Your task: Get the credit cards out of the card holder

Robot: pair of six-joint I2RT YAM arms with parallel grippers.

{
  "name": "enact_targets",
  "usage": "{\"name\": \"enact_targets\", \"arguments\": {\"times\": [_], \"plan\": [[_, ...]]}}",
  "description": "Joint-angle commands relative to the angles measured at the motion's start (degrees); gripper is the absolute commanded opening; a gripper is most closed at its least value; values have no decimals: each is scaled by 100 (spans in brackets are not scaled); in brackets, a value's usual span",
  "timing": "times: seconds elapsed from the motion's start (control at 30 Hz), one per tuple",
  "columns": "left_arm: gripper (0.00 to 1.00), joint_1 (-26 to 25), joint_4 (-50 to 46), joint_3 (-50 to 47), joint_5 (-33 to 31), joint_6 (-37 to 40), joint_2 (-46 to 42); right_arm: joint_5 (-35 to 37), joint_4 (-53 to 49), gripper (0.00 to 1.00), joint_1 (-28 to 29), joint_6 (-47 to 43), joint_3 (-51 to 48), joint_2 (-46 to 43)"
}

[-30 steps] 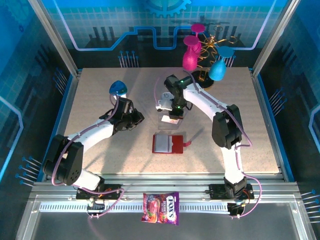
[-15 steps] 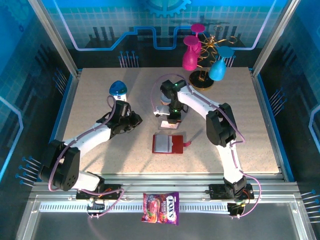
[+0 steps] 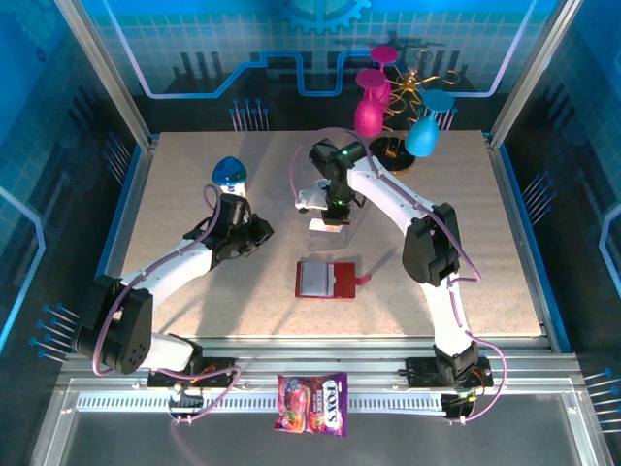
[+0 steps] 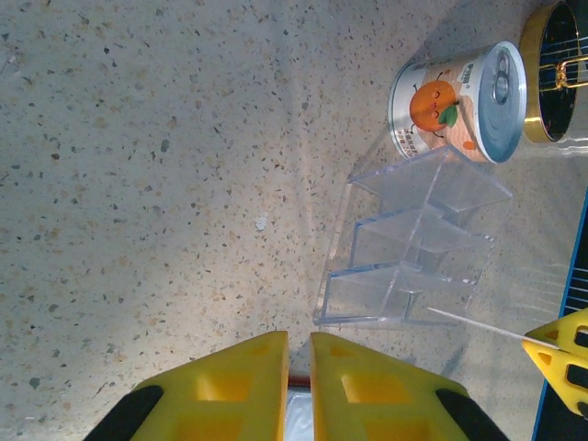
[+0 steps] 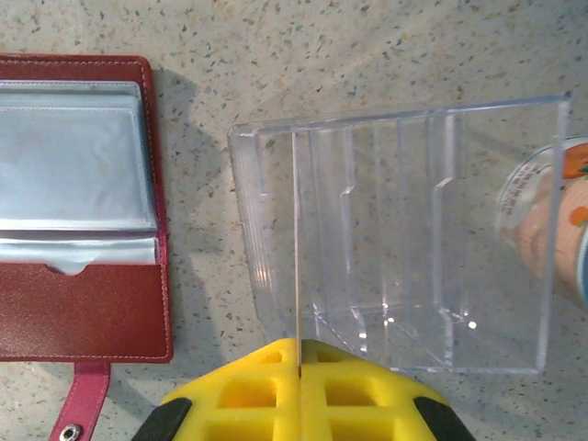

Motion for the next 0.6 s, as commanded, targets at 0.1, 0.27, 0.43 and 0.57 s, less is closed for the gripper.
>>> {"name": "enact_targets", "arguments": {"times": [0.1,0.27,0.43,0.57], "plan": [[15,111,44,-139,-8,-90,-192,32,-277,0,-14,-113,210,307],[15,138,77,-137,24,-106,-144,12,-365,0,-32,-132,204,421],[15,156,106,-145,53,-116,-122,-151,-563,0,-27,-56,203,459],[15,165,114,-135,77,-103,-103,-268,-818,0,28,44,301,578]]}}
